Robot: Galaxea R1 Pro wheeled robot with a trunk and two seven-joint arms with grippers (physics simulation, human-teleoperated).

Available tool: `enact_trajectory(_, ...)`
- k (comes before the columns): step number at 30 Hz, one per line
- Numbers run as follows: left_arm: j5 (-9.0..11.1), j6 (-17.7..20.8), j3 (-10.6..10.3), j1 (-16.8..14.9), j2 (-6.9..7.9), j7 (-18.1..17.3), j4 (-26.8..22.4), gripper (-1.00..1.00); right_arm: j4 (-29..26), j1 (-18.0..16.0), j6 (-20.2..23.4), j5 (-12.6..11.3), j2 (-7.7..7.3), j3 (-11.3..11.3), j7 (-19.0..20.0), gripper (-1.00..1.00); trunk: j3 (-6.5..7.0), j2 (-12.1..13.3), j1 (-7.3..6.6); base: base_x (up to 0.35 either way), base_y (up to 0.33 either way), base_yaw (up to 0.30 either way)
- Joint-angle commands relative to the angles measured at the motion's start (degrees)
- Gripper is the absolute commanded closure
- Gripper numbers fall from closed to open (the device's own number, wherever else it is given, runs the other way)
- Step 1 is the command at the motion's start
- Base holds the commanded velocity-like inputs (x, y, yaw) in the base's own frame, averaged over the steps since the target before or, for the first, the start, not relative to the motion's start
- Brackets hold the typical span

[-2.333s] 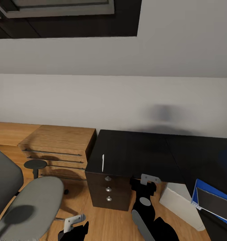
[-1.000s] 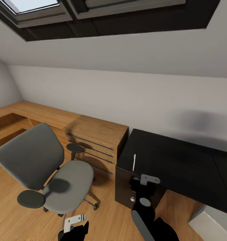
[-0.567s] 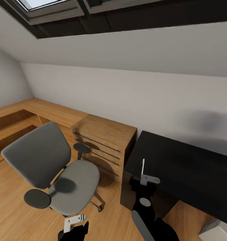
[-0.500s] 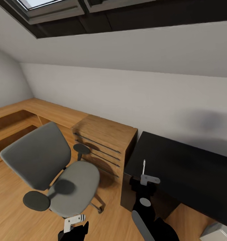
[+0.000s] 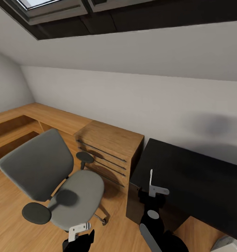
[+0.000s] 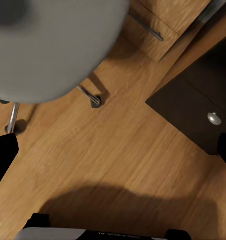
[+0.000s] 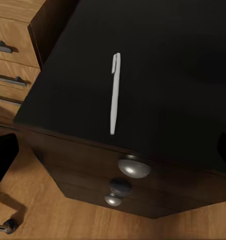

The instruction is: In the bedroom, organize the workspace by keeping the computer under the desk, ensuring the monitor is on the desk, placing the keyboard on the desk next to the monitor, placing the mouse on the desk next to the keyboard, moving the folder from the swivel chair onto the desk next to the mouse, stacking the notebook on top of the folder with the pen on top of the notebook, and positioning the swivel chair next to the desk.

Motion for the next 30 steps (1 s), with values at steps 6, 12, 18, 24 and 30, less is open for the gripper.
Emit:
enact_trajectory(6,0.68,0.20,-0.06,0.00,0.02,0.46,-0.14,-1.00,0.53,-0.05,-0.16,-0.26,-1.12,0.16,-0.09,-1.00,-0.08,-0.08,0.03,0.236,0.000,0.000)
enact_trajectory(12,0.69,0.23,-0.06,0.00,0.02,0.45,-0.13,-1.00,0.61,-0.05,-0.87,-0.29,-1.13,0.15,0.04,-1.00,-0.08,-0.08,0.03,0.316,0.000,0.000)
enact_trajectory(18,0.69,0.27,-0.06,0.00,0.02,0.45,-0.11,-1.00,0.66,-0.05,-1.00,-0.29,-1.21,0.22,0.07,-1.00,-0.08,-0.08,0.03,0.319,0.000,0.000)
enact_trajectory(24,0.69,0.29,-0.09,0.00,0.02,0.53,-0.06,-1.00,6.58,-0.10,-4.14,-0.19,-1.55,-0.05,2.92,-1.00,-0.08,-0.08,0.03,0.128,0.000,0.000)
enact_trajectory(30,0.69,0.29,-0.37,0.00,0.01,0.61,-0.06,-1.00,12.80,-0.79,-6.64,-0.15,-1.87,-2.51,8.47,-1.00,-0.08,-0.08,0.03,0.008,0.000,0.000)
